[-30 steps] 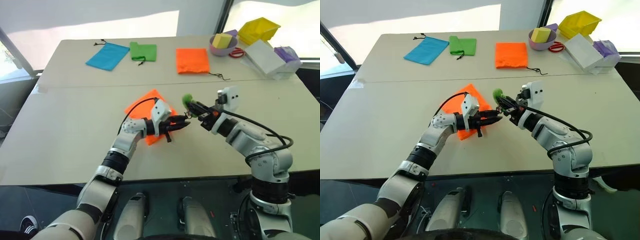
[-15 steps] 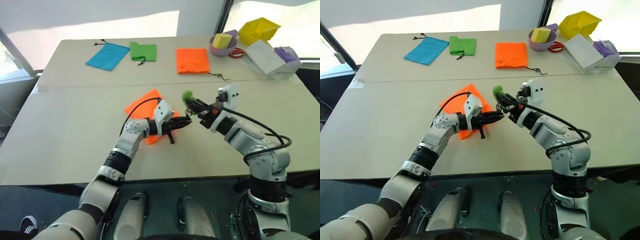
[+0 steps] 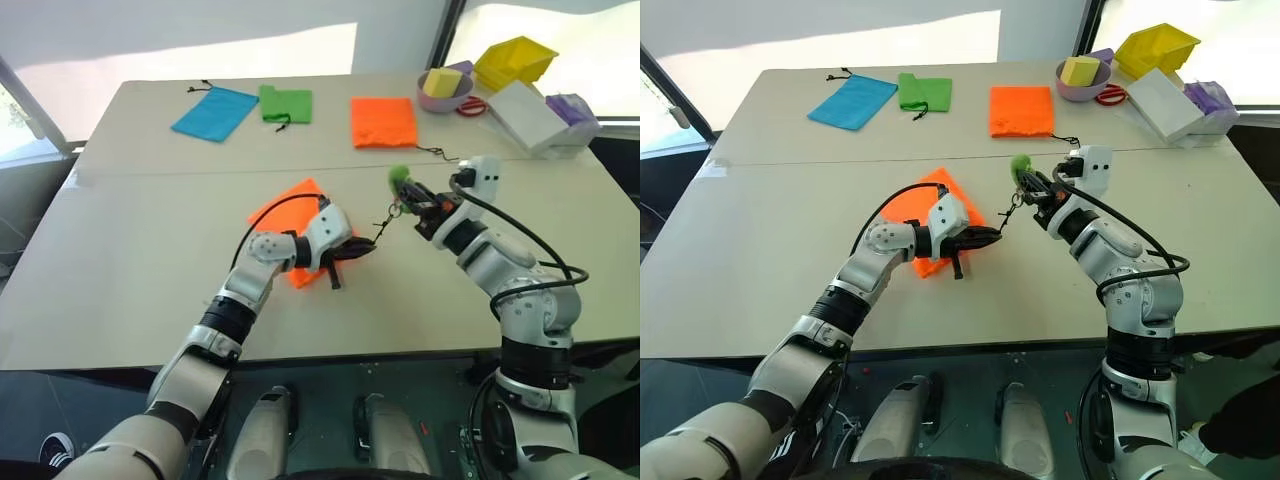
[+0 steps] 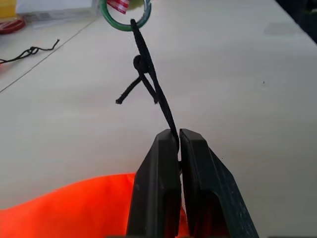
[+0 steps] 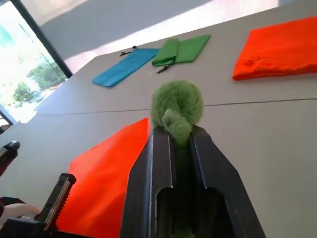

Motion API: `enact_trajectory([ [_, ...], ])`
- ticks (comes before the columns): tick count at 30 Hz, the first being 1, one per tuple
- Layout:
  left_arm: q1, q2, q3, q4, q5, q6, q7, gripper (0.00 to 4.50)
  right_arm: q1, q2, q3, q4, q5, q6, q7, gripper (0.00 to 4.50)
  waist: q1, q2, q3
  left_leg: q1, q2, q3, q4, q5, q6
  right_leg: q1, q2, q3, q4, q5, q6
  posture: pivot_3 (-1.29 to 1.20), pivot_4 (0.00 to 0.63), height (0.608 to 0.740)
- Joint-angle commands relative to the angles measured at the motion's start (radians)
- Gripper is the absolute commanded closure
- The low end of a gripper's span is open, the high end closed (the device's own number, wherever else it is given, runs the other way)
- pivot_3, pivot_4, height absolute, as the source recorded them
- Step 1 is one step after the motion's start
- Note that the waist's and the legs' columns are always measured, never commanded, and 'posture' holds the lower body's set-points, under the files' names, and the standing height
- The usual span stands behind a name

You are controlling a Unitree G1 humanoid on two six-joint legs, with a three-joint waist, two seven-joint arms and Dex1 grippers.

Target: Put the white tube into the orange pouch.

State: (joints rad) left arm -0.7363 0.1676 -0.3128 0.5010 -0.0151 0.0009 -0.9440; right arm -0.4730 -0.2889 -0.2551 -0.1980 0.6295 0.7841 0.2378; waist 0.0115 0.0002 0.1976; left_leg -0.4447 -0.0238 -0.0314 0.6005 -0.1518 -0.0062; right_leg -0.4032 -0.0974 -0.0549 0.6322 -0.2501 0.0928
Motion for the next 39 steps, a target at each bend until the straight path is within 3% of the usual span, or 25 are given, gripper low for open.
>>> enact_trajectory([
  [1, 0.019, 0.060, -0.052, -0.043, 0.061, 0.072, -0.034, 4.28, -0.036, -0.018, -0.057, 0.036, -0.032, -0.065, -0.038, 4.50, -0.003, 0.000, 0.000, 0.000, 0.001, 0.000, 0.000, 0.000, 0.000, 0.000, 0.000, 0.000, 0.000, 0.000, 0.000, 0.00, 0.150, 0.740],
  [10, 0.105, 0.232, -0.100, -0.278, 0.061, 0.220, -0.170, 4.28, -0.026, -0.072, -0.107, 0.201, -0.125, -0.052, -0.155, 4.50, -0.003, 0.001, 0.000, 0.000, 0.003, 0.000, -0.001, 0.000, 0.000, -0.002, 0.002, 0.002, 0.000, 0.000, -0.002, 0.00, 0.150, 0.740],
  [14, 0.140, 0.270, -0.085, -0.319, 0.048, 0.228, -0.166, 4.28, -0.021, -0.083, -0.084, 0.205, -0.127, -0.039, -0.128, 4.50, -0.004, 0.001, -0.001, 0.000, 0.003, 0.001, -0.001, 0.000, 0.000, -0.002, 0.001, 0.003, 0.000, -0.001, -0.004, 0.00, 0.150, 0.740],
  [18, 0.158, 0.212, 0.007, -0.368, -0.068, 0.256, -0.129, 4.28, 0.011, -0.088, -0.013, 0.115, -0.090, -0.019, -0.005, 4.50, -0.007, 0.001, 0.000, 0.001, 0.003, 0.001, -0.001, 0.000, 0.000, -0.002, 0.001, 0.004, 0.000, -0.001, -0.004, 0.00, 0.150, 0.740],
  [21, 0.134, 0.132, 0.121, -0.413, -0.245, 0.381, -0.118, 4.28, 0.028, -0.086, -0.007, 0.009, 0.013, 0.035, 0.087, 4.50, -0.005, 0.000, 0.000, 0.000, 0.003, 0.001, -0.001, 0.000, 0.000, -0.003, 0.001, 0.004, 0.000, -0.001, -0.003, 0.00, 0.150, 0.740],
  [24, 0.101, 0.093, 0.179, -0.392, -0.291, 0.388, -0.080, 4.28, 0.028, -0.094, -0.011, -0.026, 0.039, 0.045, 0.113, 4.50, 0.000, 0.000, 0.000, -0.001, 0.003, 0.001, 0.000, 0.000, 0.000, -0.002, 0.001, 0.004, 0.000, 0.000, -0.001, 0.00, 0.150, 0.740],
  [27, 0.064, 0.098, 0.185, -0.328, -0.313, 0.385, -0.117, 3.46, 0.010, -0.089, -0.037, -0.045, 0.088, 0.053, 0.124, 4.50, 0.000, 0.000, 0.000, 0.000, 0.003, 0.001, 0.002, 0.000, 0.000, -0.001, 0.002, 0.003, 0.000, -0.001, -0.003, 0.00, 0.150, 0.740],
  [32, -0.044, 0.056, 0.125, -0.088, -0.159, 0.117, -0.044, 1.06, -0.021, -0.085, -0.061, -0.062, 0.159, 0.062, 0.128, 4.50, 0.002, 0.000, 0.000, -0.002, 0.003, 0.001, 0.006, 0.000, 0.000, -0.001, 0.002, 0.003, 0.000, 0.001, -0.003, 0.00, 0.150, 0.740],
  [39, -0.125, -0.073, 0.109, 0.128, -0.139, -0.031, -0.063, 1.06, -0.031, -0.086, -0.069, -0.112, 0.247, 0.103, 0.114, 4.50, 0.003, 0.000, 0.000, -0.010, 0.003, 0.001, 0.011, -0.003, 0.004, -0.004, 0.001, 0.003, -0.001, 0.002, -0.001, 0.00, 0.150, 0.740],
])
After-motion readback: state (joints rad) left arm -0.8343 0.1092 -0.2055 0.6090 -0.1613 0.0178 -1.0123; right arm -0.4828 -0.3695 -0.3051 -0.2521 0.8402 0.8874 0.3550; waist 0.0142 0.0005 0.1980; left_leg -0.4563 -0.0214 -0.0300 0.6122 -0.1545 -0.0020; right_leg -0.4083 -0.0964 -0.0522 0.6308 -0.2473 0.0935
